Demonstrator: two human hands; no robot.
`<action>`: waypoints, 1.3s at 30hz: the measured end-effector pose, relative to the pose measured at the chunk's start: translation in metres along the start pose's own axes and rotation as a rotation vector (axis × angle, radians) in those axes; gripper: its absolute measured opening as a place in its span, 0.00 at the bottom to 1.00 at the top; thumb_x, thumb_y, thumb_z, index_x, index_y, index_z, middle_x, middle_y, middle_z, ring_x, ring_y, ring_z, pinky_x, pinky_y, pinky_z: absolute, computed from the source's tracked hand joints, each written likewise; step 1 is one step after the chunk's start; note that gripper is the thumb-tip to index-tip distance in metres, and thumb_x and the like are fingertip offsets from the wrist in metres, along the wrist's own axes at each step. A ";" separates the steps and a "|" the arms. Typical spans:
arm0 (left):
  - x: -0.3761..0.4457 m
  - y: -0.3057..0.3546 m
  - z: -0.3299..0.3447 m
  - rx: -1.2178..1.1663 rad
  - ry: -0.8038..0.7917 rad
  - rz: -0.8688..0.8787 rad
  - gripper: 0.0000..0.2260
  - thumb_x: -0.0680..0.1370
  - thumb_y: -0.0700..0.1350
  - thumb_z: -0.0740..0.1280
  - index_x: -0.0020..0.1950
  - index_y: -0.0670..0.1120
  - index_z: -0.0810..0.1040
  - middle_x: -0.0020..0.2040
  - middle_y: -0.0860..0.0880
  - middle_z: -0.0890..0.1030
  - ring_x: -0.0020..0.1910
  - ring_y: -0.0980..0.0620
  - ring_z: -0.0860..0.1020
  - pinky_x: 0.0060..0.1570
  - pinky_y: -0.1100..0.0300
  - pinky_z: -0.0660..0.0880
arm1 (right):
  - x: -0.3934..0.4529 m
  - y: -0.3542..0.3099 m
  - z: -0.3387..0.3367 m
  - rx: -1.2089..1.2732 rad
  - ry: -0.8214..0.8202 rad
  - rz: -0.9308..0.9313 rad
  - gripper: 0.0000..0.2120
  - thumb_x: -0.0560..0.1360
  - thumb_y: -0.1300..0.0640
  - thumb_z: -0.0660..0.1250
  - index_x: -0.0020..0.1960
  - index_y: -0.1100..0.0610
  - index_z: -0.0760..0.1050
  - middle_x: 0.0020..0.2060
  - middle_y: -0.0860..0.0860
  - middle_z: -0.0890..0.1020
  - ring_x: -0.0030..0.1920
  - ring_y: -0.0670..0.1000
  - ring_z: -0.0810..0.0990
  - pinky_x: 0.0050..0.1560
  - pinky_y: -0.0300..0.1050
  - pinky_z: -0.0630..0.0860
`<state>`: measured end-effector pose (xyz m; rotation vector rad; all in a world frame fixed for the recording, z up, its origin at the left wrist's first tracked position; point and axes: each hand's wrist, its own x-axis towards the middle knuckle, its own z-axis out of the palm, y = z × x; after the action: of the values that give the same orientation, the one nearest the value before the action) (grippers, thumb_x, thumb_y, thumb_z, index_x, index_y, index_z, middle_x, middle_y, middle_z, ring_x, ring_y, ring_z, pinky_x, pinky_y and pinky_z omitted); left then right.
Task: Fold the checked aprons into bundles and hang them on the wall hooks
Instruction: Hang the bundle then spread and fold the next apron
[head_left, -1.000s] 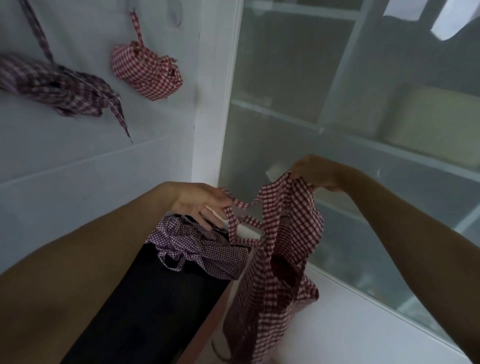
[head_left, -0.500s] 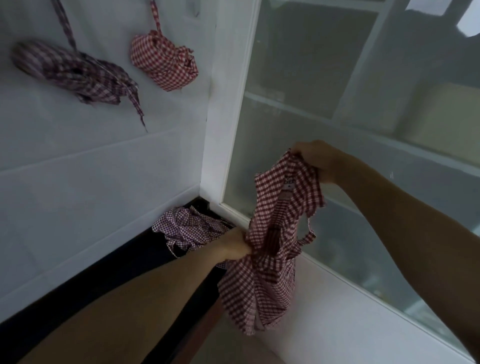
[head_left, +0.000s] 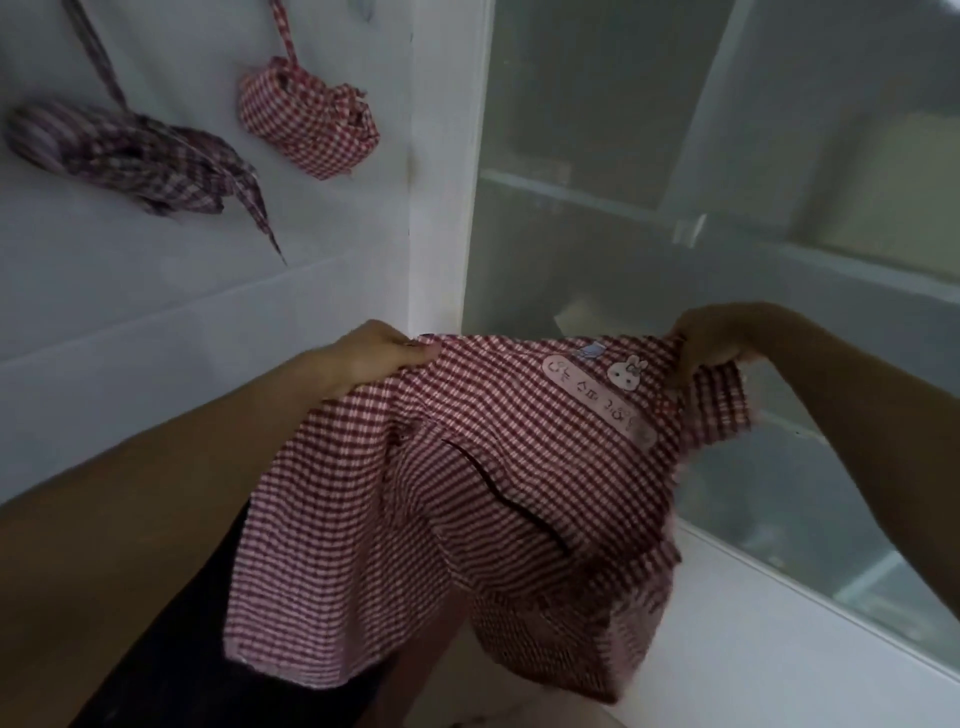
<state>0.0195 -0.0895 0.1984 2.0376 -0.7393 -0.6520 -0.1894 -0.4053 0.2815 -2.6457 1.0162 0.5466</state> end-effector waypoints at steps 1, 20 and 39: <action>-0.008 0.009 -0.004 0.010 -0.156 -0.058 0.23 0.73 0.62 0.71 0.56 0.45 0.83 0.50 0.46 0.85 0.51 0.49 0.83 0.55 0.58 0.78 | 0.009 0.001 0.002 -0.024 0.158 0.002 0.17 0.69 0.61 0.78 0.56 0.64 0.81 0.53 0.60 0.84 0.53 0.59 0.82 0.55 0.52 0.80; 0.007 0.007 0.138 -0.055 -0.182 0.323 0.32 0.70 0.51 0.79 0.70 0.53 0.71 0.59 0.59 0.78 0.54 0.66 0.76 0.63 0.61 0.73 | -0.058 -0.064 0.003 1.270 -0.174 -0.464 0.31 0.82 0.62 0.46 0.31 0.62 0.82 0.34 0.57 0.84 0.35 0.54 0.85 0.36 0.47 0.83; -0.016 0.036 0.080 0.225 -0.536 0.044 0.07 0.76 0.48 0.71 0.53 0.52 0.81 0.51 0.54 0.84 0.50 0.56 0.82 0.52 0.64 0.77 | 0.002 0.003 -0.020 0.716 0.769 -0.270 0.11 0.72 0.75 0.59 0.45 0.69 0.80 0.39 0.59 0.80 0.43 0.56 0.78 0.45 0.53 0.76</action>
<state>-0.0549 -0.1384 0.1918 2.0539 -1.2072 -1.1557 -0.1850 -0.4161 0.2987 -2.2369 0.7721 -0.8096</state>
